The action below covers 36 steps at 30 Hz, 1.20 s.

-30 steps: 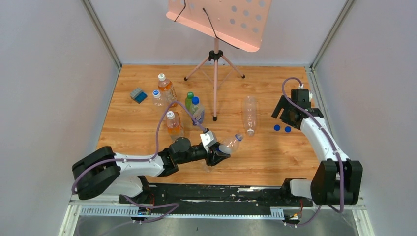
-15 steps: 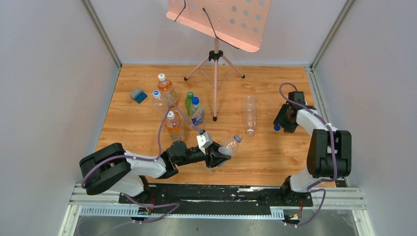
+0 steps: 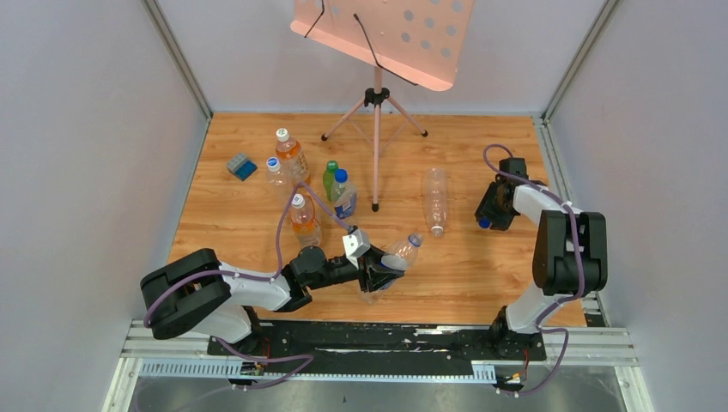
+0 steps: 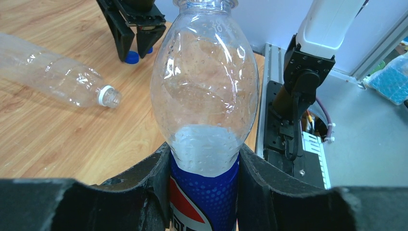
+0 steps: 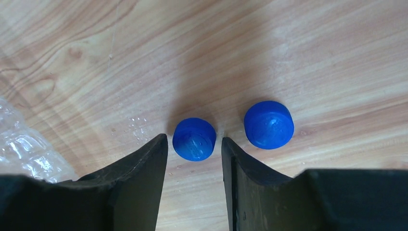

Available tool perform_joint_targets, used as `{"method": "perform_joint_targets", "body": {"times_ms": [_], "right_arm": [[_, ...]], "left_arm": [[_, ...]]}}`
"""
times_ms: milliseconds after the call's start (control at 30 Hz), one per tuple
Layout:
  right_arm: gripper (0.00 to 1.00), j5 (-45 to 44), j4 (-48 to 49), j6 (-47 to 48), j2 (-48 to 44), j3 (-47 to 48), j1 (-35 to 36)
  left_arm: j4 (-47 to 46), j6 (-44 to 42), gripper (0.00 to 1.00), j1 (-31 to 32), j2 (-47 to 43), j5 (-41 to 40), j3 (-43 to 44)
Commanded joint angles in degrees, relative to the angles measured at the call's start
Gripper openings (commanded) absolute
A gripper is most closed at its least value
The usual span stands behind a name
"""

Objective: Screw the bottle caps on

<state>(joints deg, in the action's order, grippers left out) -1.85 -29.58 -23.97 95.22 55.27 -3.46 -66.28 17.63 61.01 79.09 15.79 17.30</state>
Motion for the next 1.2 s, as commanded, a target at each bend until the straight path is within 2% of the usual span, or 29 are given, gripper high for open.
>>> {"method": "perform_joint_targets", "body": {"times_ms": [0, 133, 233, 633, 767, 967, 1167], "right_arm": [[0.45, 0.2, 2.8, 0.6, 1.8, 2.2, -0.1], [0.41, 0.0, 2.1, 1.0, 2.8, 3.3, 0.1], [0.41, -1.1, 0.0, 1.3, 3.4, 4.3, 0.7], [0.41, -4.8, -5.8, 2.3, 7.0, 6.4, 3.2], [0.31, -5.1, -6.3, 2.4, 7.0, 6.5, 3.1], [0.24, -5.8, -9.3, 2.9, 1.0, 6.0, 7.0], [0.15, -2.3, -15.2, 5.5, -12.5, 6.2, 10.8]], "left_arm": [[-3.5, 0.2, 0.28, -0.1, -0.1, -0.2, 0.1], [-3.3, 0.1, 0.26, -0.1, -0.2, 0.5, 0.2], [-3.1, 0.1, 0.29, -0.1, -0.4, 1.1, 0.3], [0.5, -0.3, 0.28, -0.1, -2.6, 1.9, 0.2], [1.5, -0.6, 0.28, 0.0, -3.6, 2.1, 0.0], [2.7, -1.0, 0.28, -0.1, -4.9, 2.7, -0.3], [4.7, -1.8, 0.28, -0.1, -5.3, 2.7, 0.5]]}}
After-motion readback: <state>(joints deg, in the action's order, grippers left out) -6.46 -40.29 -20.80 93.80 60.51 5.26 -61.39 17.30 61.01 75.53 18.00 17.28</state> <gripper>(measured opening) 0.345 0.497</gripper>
